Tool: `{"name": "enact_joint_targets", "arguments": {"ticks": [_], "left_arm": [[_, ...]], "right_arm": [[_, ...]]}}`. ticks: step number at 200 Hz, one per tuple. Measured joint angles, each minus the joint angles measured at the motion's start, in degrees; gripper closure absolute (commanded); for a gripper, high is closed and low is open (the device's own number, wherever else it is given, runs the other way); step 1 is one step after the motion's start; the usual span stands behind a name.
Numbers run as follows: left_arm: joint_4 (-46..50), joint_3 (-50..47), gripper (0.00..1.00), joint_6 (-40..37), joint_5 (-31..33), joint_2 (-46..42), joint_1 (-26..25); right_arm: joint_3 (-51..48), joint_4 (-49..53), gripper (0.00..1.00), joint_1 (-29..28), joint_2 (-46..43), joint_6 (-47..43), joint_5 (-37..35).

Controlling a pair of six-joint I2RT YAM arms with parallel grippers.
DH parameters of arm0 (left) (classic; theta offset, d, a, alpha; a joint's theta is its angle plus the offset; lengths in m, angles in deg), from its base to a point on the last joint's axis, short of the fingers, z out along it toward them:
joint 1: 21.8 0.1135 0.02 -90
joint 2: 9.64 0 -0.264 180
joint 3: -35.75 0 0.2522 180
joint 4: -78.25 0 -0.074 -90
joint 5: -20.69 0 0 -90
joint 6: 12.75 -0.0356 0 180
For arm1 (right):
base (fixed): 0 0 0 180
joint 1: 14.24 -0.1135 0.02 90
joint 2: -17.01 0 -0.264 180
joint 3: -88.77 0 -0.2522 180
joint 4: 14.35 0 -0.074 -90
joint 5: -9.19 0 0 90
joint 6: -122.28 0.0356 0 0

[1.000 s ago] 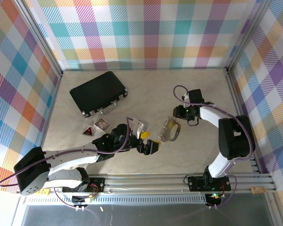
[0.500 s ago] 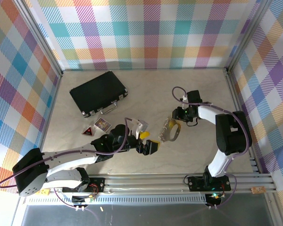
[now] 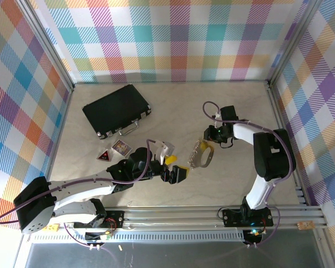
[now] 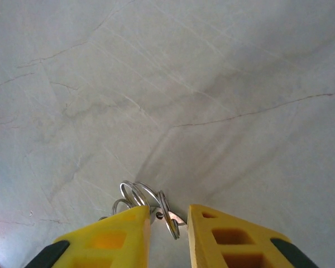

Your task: Put the keys on the keyring

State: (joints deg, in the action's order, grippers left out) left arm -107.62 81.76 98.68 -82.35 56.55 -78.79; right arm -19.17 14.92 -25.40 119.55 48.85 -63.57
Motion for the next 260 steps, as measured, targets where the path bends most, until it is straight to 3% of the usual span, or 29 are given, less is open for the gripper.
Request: {"name": "enact_joint_targets", "arguments": {"ticks": [260], "left_arm": [[1.4, -0.3, 0.00, 0.0, 0.2, -3.2, 0.0]], "right_arm": [[0.3, 0.2, 0.94, 0.0, 1.2, -1.2, 0.8]]}}
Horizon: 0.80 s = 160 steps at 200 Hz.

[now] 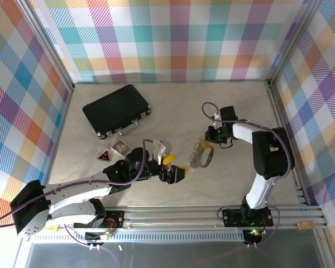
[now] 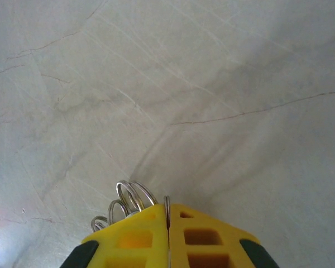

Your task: Put the keys on the keyring

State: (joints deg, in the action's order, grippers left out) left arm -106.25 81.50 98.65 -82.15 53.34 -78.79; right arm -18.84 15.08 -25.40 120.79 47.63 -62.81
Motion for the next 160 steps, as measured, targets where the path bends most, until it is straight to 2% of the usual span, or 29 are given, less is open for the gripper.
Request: {"name": "enact_joint_targets", "arguments": {"ticks": [38, 84, 160], "left_arm": [[0.3, -0.5, 0.00, 0.0, 0.0, -1.3, 0.0], [0.7, -0.5, 0.01, -0.3, 0.0, -3.1, 0.0], [3.8, -0.5, 0.03, -4.3, -1.1, -8.8, 0.0]], "right_arm": [[0.0, 0.0, 1.00, 0.0, 0.0, -0.5, 0.2], [-0.5, -0.2, 1.00, -0.9, -2.7, -2.3, 0.3], [-8.8, -6.6, 1.00, -9.2, -28.3, -9.1, 2.2]]}}
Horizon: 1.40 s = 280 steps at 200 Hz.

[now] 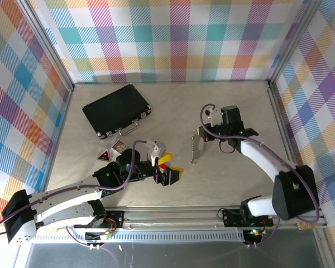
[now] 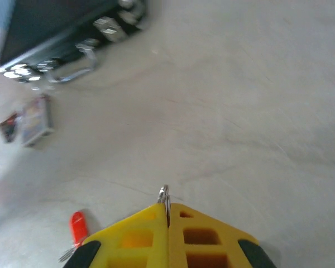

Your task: Put the keys on the keyring

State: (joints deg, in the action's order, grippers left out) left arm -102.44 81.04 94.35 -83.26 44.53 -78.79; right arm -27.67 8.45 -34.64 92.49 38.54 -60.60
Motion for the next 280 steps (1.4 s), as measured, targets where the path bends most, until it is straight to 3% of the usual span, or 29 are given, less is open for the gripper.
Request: {"name": "enact_joint_targets", "arguments": {"ticks": [36, 75, 143, 217, 280], "left_arm": [[2.6, 0.9, 0.07, -3.7, -2.3, -5.5, 0.0], [5.3, 4.0, 0.16, -8.2, -6.2, -11.6, 0.0], [9.0, 8.8, 0.38, -13.2, -10.7, -17.2, 0.0], [5.2, 10.1, 0.59, -14.1, -15.5, -13.0, 0.0], [3.3, 10.7, 0.61, -14.5, -18.4, -12.7, 0.0]], "right_arm": [[-2.5, -3.9, 1.00, -6.1, -11.4, -3.9, 6.8], [-5.0, -10.2, 1.00, -7.1, -19.8, -4.1, 17.4], [-6.1, -19.6, 1.00, -11.6, -26.5, 1.1, 34.1], [-7.4, -28.5, 1.00, -20.6, -29.1, 5.1, 36.9], [-10.1, -32.6, 1.00, -23.1, -30.2, 5.6, 34.2]]}}
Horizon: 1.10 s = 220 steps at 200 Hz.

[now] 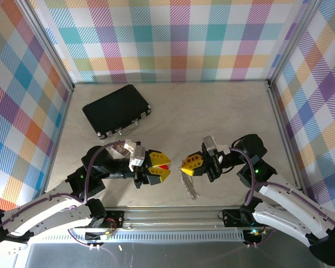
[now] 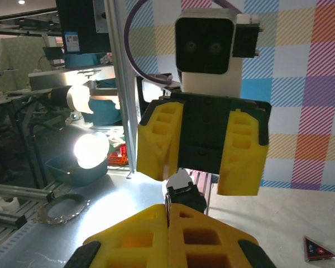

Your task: Put the keys on the keyring

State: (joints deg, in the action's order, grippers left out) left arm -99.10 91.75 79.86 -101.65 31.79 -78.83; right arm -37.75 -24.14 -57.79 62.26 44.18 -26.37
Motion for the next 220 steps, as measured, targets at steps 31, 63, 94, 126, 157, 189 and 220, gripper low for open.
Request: {"name": "enact_joint_targets", "arguments": {"ticks": [31, 63, 94, 126, 157, 189, 220], "left_arm": [[-0.7, -0.1, 0.54, -1.8, 0.3, -0.4, 0.0], [-1.6, -0.1, 0.54, -3.8, 1.4, 0.8, 0.0], [-2.2, -0.1, 0.58, -5.1, 2.6, 3.6, 0.0], [-3.2, -0.8, 0.62, -5.4, 4.2, 4.5, 0.0], [-5.6, -0.9, 0.64, -5.4, 4.5, 5.8, 0.0], [-6.7, -0.9, 0.69, -5.0, 4.6, 6.6, 0.0], [-8.2, -0.9, 0.81, -4.4, 4.5, 7.3, -0.1]], "right_arm": [[-2.6, -4.0, 1.00, -0.2, -0.2, 1.2, -3.8], [-4.5, -6.7, 1.00, -0.4, -0.2, 2.3, -6.3], [-5.6, -10.0, 1.00, -0.4, 0.0, 3.1, -7.7], [-5.6, -11.8, 1.00, -0.4, 0.1, 3.7, -8.3], [-5.9, -12.5, 1.00, -0.4, 0.1, 3.8, -9.0], [-6.3, -12.6, 1.00, -0.4, 0.1, 3.8, -9.4], [-6.3, -12.7, 1.00, -0.4, 0.1, 3.7, -9.5]]}}
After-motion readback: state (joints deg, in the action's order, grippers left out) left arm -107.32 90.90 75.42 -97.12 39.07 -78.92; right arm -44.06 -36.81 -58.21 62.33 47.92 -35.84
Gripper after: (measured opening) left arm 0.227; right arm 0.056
